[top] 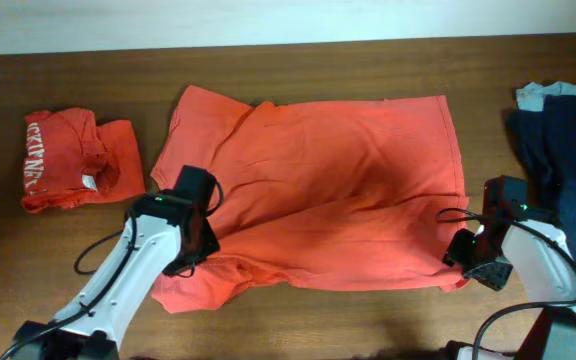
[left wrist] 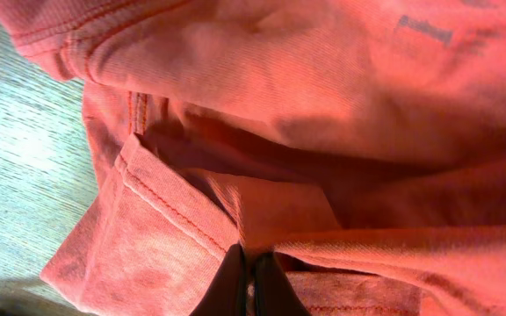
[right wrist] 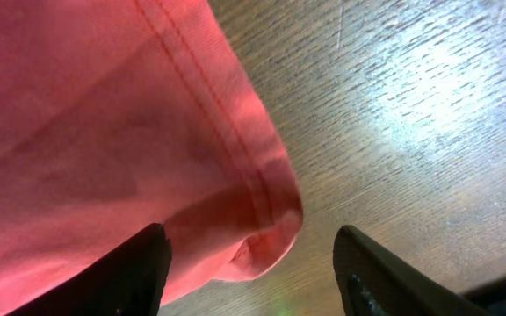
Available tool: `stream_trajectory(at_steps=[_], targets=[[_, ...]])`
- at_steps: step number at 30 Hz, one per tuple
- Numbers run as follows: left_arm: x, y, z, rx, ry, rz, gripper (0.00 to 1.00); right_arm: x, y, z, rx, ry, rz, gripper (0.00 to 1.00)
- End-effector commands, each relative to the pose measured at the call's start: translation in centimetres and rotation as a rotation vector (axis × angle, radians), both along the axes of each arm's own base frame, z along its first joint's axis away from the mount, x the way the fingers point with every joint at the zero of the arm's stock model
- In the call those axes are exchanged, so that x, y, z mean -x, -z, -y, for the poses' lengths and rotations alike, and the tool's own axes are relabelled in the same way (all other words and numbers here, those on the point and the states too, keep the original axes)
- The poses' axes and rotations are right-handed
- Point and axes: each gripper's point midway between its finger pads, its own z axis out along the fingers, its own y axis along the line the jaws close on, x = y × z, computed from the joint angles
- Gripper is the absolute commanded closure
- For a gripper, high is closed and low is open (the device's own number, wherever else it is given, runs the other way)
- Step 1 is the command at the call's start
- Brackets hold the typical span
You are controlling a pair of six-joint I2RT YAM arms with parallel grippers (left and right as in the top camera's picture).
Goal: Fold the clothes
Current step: 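Grasp the shirt's lower-right hem corner with the right gripper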
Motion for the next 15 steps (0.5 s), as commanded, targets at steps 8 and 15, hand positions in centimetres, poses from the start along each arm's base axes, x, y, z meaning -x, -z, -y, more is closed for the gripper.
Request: stream_trajectory(at_steps=[8,15], targets=[[-1.1,-0.4,-0.5,-0.011,0.000,0.044,0.99,0.2,1.3,-3.0,-0.172,-0.023,-0.017,0.41],[-1.3,-0.4,-0.4,-0.010,0.000,0.050,0.99,1.1,2.6,-3.8,-0.221,-0.029,-0.083,0.42]])
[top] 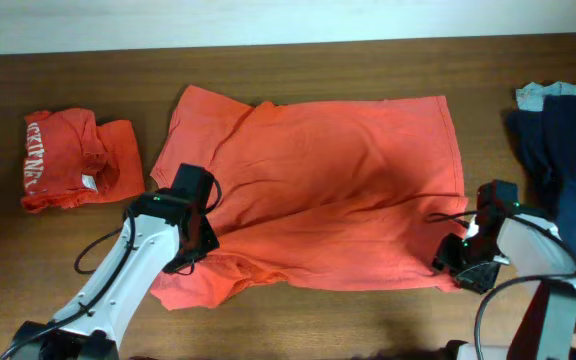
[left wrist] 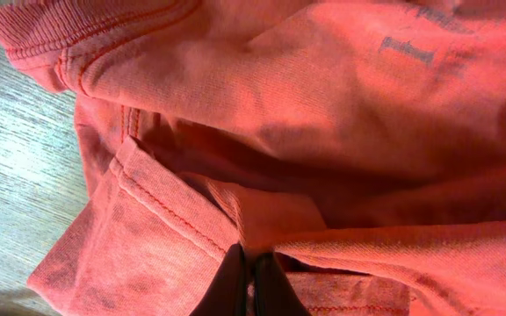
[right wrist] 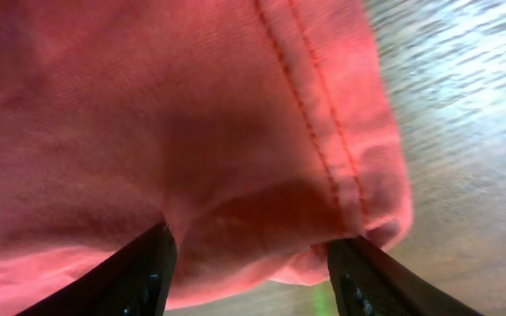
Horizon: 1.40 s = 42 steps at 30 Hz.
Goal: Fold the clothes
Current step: 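Grasp the shirt's lower-right hem corner with the right gripper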
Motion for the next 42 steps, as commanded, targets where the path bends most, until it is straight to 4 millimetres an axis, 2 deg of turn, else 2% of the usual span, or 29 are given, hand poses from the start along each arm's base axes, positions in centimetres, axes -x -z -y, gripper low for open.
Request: stream_trajectory(at_steps=[1,2,3,6,10,13,17,23,30,34,37,42], targets=[[-0.5,-0.4,-0.4,-0.018,0.010,0.021,0.99,0.4,0.6,-0.8,-0.042,-0.012,-0.025,0.46],[-0.5,-0.4,-0.4,-0.018,0.010,0.022,0.99,0.5,0.6,-0.8,-0.043,-0.013,-0.027,0.53],[-0.5,-0.4,-0.4,-0.018,0.010,0.022,0.99,0.5,0.6,-0.8,-0.043,-0.013,-0.027,0.72],[-0.5,-0.4,-0.4,-0.018,0.010,0.022,0.99,0.5,0.6,-0.8,-0.042,-0.013,-0.027,0.96],[-0.6,-0.5,-0.4,-0.019,0.010,0.024,0.99,-0.2,0.3,-0.6,-0.037,-0.012,-0.008,0.96],[-1.3,-1.4,-0.2,-0.016,0.056,0.039,0.99,-1.1,-1.2,-0.3,-0.034,-0.012,0.000,0.96],[-2.1,-3.6,0.0,-0.014,0.062,0.050,0.99,-1.9,-3.9,-0.1,-0.031,-0.012,0.011,0.96],[-1.9,-5.2,-0.2,-0.029,0.080,0.034,0.99,-2.4,-5.7,0.1,-0.012,-0.013,0.073,0.96],[-5.0,-6.3,-0.5,-0.069,0.081,0.163,0.99,-7.1,-6.9,1.4,0.044,-0.037,0.261,0.96],[-7.4,-8.3,-0.1,-0.068,0.127,0.253,0.99,-9.5,-8.8,2.2,0.073,-0.045,0.347,0.96],[-7.9,-8.9,0.0,-0.071,0.144,0.273,0.99,-10.1,-9.5,2.3,0.080,-0.049,0.371,0.96],[-7.5,-8.8,-0.1,-0.079,0.172,0.253,0.99,-10.1,-9.5,2.3,0.079,-0.049,0.369,0.96]])
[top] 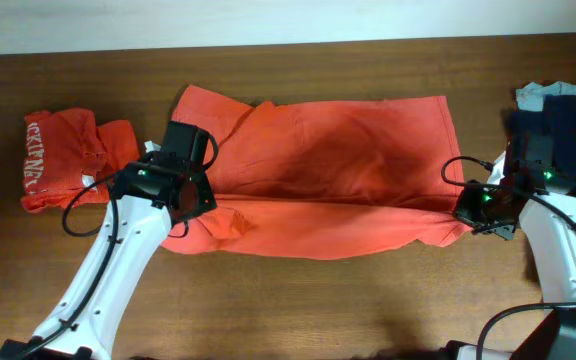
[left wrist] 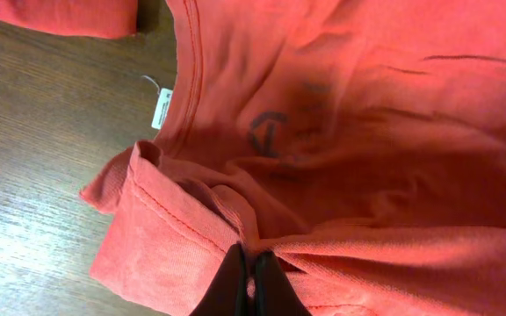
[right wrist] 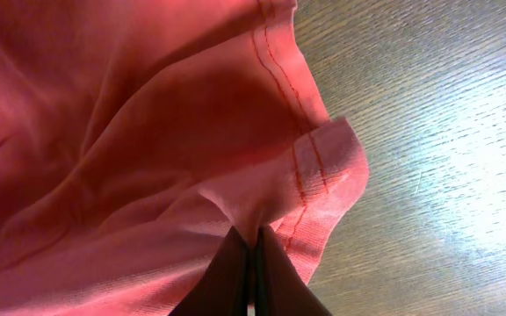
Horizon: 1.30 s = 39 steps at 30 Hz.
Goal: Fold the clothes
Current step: 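Grasp the shirt's lower-right hem corner with the right gripper, then fold the bottom hem upward with both grippers toward the shirt's top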
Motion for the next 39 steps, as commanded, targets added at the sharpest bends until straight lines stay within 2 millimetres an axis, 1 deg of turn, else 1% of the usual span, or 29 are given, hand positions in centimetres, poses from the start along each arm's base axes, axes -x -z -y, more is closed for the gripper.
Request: stream_trajectory(at_steps=[1,2,4,5,7,10,12,14,16,18,20,21,22,24,27,30,35,39], targets=[[-0.4,-0.9,-0.7,-0.041,0.021,0.019,0.99,-0.6,-1.1,0.1,0.015,-0.015,0.036,0.96],[-0.3,-0.9,-0.7,-0.039,0.021,0.018,0.98,-0.6,-1.1,0.1,0.015,-0.015,0.036,0.96],[-0.2,-0.8,-0.5,-0.032,0.024,0.012,0.89,-0.6,-1.1,0.1,0.015,-0.015,0.036,0.96],[0.0,-0.7,-0.6,-0.035,0.024,0.003,0.80,-0.6,-1.1,0.1,0.016,-0.015,0.037,0.96],[0.6,-0.6,-0.8,-0.041,0.025,-0.025,0.74,-0.6,-1.1,0.1,0.016,-0.015,0.037,0.96],[1.6,-0.3,-1.0,-0.051,0.025,-0.064,0.74,-0.6,-1.1,0.1,0.016,-0.015,0.038,0.96],[2.6,-0.1,-1.1,-0.052,0.028,-0.109,0.74,-0.7,-1.1,0.1,0.017,-0.015,0.039,0.96],[2.9,0.4,-0.4,-0.012,0.038,-0.127,0.74,-0.7,-1.1,0.1,0.017,-0.015,0.039,0.96],[2.8,0.9,-0.2,-0.004,0.041,-0.130,0.74,-0.7,-1.1,0.1,0.017,-0.015,0.039,0.96],[2.6,1.8,-0.1,-0.002,0.041,-0.135,0.74,-0.7,-1.1,0.1,0.017,-0.015,0.039,0.96],[2.5,3.5,0.5,0.023,0.048,-0.163,0.74,-0.7,-1.1,0.1,0.018,-0.019,0.039,0.96],[2.6,3.9,0.6,0.029,0.049,-0.176,0.74,-0.7,-1.1,0.1,0.018,-0.020,0.039,0.96],[2.7,4.6,0.8,0.032,0.050,-0.203,0.74,-0.7,-1.1,0.1,0.020,-0.030,0.040,0.96],[3.0,5.6,1.0,0.037,0.073,-0.248,0.70,-0.6,-1.1,0.1,0.021,-0.033,0.039,0.96],[3.4,7.0,1.8,0.070,0.104,-0.309,0.69,-0.7,-1.1,0.2,0.025,-0.033,0.040,0.96],[3.3,7.7,1.8,0.067,0.103,-0.325,0.69,-0.7,-1.1,0.2,0.024,-0.033,0.039,0.96],[3.3,7.9,2.3,0.089,0.130,-0.327,0.69,-0.7,-1.1,0.2,0.025,-0.035,0.039,0.96],[3.7,9.0,2.2,0.089,0.145,-0.329,0.68,-0.8,-1.1,0.2,0.026,-0.036,0.042,0.96]])
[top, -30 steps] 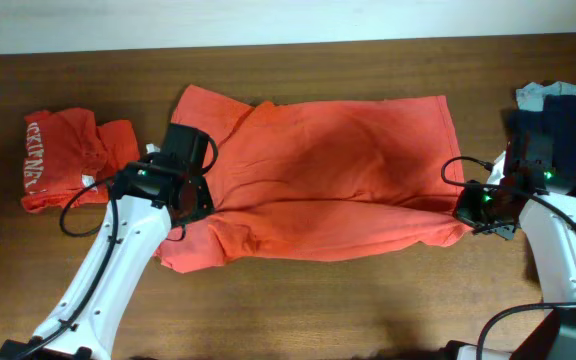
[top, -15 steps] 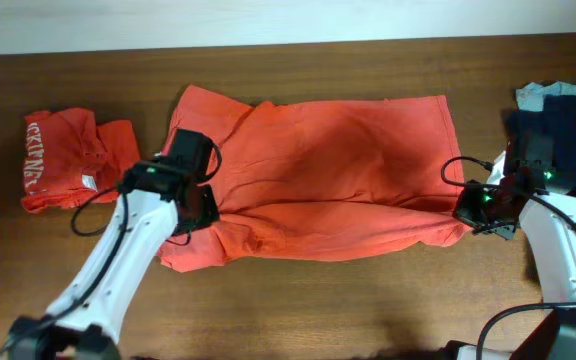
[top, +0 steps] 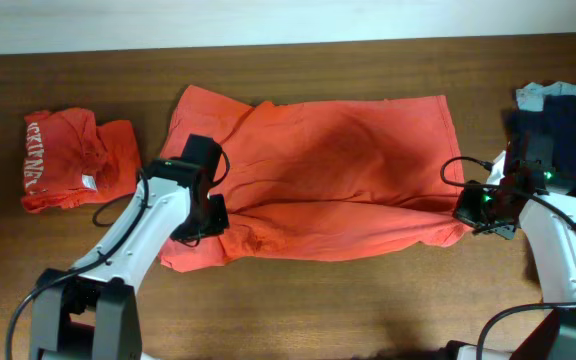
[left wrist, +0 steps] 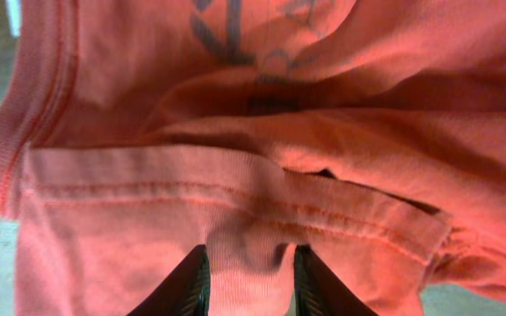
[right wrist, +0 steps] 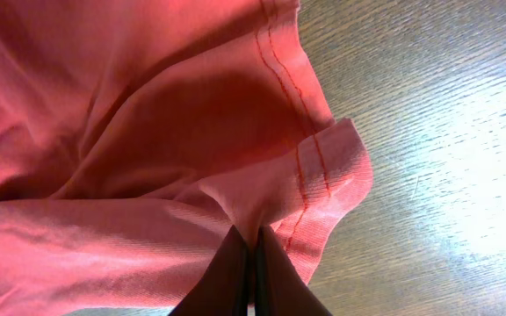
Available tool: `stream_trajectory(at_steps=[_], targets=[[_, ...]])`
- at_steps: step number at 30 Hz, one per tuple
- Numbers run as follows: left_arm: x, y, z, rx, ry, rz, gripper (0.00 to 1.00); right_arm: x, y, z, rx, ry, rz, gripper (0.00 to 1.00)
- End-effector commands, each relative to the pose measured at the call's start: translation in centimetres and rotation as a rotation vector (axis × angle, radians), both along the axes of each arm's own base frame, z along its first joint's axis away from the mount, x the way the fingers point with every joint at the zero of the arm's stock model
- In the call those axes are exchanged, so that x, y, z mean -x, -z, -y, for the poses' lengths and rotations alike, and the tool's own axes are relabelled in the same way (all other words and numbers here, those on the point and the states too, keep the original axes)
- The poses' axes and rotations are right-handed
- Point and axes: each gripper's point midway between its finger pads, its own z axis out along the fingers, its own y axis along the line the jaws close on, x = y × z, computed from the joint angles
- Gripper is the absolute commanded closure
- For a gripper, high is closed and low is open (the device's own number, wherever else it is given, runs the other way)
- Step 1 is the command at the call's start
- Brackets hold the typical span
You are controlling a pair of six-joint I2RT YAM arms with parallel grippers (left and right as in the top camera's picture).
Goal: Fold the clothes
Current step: 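Fold the bottom hem upward with both grippers toward the shirt's top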
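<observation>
An orange T-shirt (top: pixel 338 170) lies across the table, its near edge doubled back so a fold line runs along the middle. My left gripper (top: pixel 206 216) sits on the shirt's left end. In the left wrist view its jaws (left wrist: pixel 251 283) stand apart, with a ridge of sleeve hem (left wrist: pixel 235 206) bunched loosely between them. My right gripper (top: pixel 468 208) is at the shirt's right end. It is shut (right wrist: pixel 251 254) on a pinch of the hem corner (right wrist: pixel 323 175), slightly above the wood.
A folded red shirt with white lettering (top: pixel 73 160) lies at the far left. A heap of dark navy clothes (top: pixel 568 170) with a pale blue piece (top: pixel 538 95) fills the right edge, close behind my right arm. Bare brown table (top: pixel 318 310) runs along the front.
My left gripper has opened and let go of the shirt. It now sits a little nearer the front and to the right. The shirt's left end has sagged forward. The right gripper still holds its corner.
At first my left gripper was shut on the shirt's near left part, and my right stood open around the near right hem corner. Then both were shut on the shirt, its near edge carried back to the middle. Now the left has let go.
</observation>
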Motion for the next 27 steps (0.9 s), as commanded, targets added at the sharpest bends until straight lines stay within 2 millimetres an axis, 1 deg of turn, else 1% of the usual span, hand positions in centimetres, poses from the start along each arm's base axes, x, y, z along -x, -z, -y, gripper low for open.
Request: stream_trajectory(at_steps=[1,3,5,6,8,10,11,13,16,18,21,24,27], targets=[[0.9,1.4,0.1,0.021,0.028,-0.028,0.69,-0.7,-1.0,0.2,0.020,-0.015,0.037,0.96],[0.9,1.4,0.1,0.022,0.028,-0.027,0.78,-0.7,-1.0,0.2,0.019,-0.015,0.036,0.96],[0.7,1.4,0.1,0.020,0.027,-0.019,0.89,-0.7,-1.0,0.2,0.020,-0.015,0.038,0.96],[0.5,1.4,0.0,0.012,0.027,-0.011,0.99,-0.8,-1.0,0.2,0.020,-0.015,0.040,0.96],[-0.1,1.1,0.0,0.007,0.028,0.007,0.99,-0.9,-1.0,0.2,0.021,-0.015,0.042,0.96],[-0.8,0.0,0.0,0.004,0.042,0.026,0.99,-0.9,-1.0,0.2,0.021,-0.015,0.042,0.96],[-1.2,-0.8,0.1,0.005,0.049,0.034,0.99,-0.9,-1.0,0.2,0.021,-0.015,0.042,0.96],[-1.5,-2.5,-0.4,-0.029,0.047,0.040,0.99,-0.8,-1.0,0.2,0.020,-0.015,0.040,0.96],[-1.2,-5.4,-1.1,-0.069,0.046,0.031,0.99,-0.6,-0.9,0.1,0.017,-0.014,0.031,0.96],[-1.0,-6.8,-1.2,-0.069,0.041,0.031,0.99,-0.4,-0.9,0.1,0.014,-0.011,0.024,0.96],[-1.0,-9.1,-1.2,-0.054,0.028,0.088,0.99,0.2,-0.9,-0.2,0.000,-0.008,-0.003,0.96],[-0.6,-10.6,-1.6,-0.060,-0.008,0.135,0.99,0.9,-1.6,-0.5,-0.012,-0.007,-0.031,0.96],[0.1,-12.0,-2.3,-0.079,-0.032,0.174,0.99,1.2,-3.5,-0.5,-0.005,0.004,-0.005,0.96]])
